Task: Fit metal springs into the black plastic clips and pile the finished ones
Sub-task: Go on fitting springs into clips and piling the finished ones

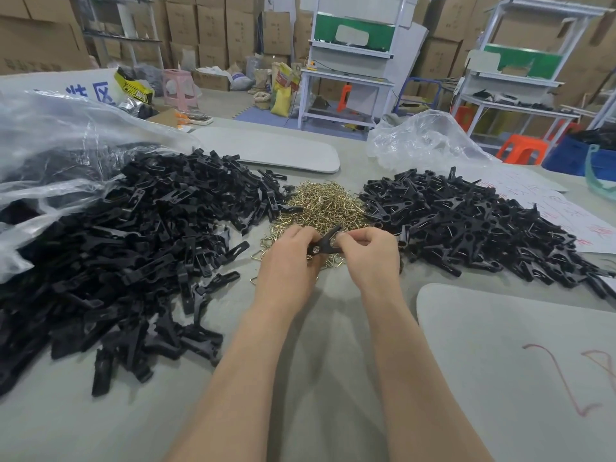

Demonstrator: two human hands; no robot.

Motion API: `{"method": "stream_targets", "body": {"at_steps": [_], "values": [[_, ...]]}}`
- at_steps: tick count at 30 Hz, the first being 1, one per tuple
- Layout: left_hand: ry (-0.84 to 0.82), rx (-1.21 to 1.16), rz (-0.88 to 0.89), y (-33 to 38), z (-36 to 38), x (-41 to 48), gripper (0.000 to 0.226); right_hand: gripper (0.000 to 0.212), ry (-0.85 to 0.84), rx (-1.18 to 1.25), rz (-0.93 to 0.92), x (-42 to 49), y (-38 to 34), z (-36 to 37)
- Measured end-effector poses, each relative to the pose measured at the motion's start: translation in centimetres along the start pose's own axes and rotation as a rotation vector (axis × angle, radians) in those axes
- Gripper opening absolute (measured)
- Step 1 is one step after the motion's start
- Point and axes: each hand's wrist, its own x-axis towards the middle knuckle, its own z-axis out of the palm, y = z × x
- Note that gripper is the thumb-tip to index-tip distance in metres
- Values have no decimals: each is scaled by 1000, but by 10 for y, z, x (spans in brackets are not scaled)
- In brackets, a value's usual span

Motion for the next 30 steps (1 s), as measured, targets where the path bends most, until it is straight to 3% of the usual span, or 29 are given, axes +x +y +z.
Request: {"method": "stream_targets", "body": {"at_steps": [6,9,12,17,26,30], "values": [[-121,-229,7,1,-8,2,22,10,-551,673,500,8,3,-32],[-147,-260,46,3,-11,2,19,40,-761,766,517,7,12,-35],[-165,-235,94,5,-14,2,21,48,-924,770,481,4,16,-34],[-155,-233,171,10,-15,4,16,41,-878,800,424,3,18,-26],[-137,-281,138,9,-15,3,31,34,-800,724,365,1,18,-12],[-163,-349,85,8,-14,3,22,46,-812,709,369,1,19,-13]]}}
